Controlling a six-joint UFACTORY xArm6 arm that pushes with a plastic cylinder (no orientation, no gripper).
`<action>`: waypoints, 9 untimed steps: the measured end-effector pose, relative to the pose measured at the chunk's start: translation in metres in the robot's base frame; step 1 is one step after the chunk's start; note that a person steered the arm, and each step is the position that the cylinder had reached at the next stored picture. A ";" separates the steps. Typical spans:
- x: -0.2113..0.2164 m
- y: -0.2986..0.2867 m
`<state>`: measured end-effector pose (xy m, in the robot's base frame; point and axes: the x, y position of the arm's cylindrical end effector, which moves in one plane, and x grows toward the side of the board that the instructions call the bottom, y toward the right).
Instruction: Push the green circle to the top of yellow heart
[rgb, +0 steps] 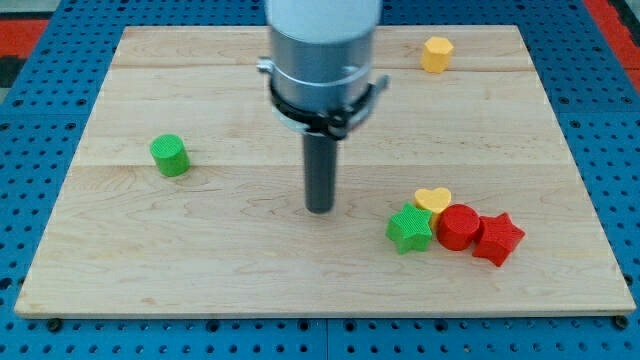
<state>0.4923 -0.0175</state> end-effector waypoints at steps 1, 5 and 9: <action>0.015 -0.091; -0.074 -0.089; -0.048 0.051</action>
<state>0.4440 0.0331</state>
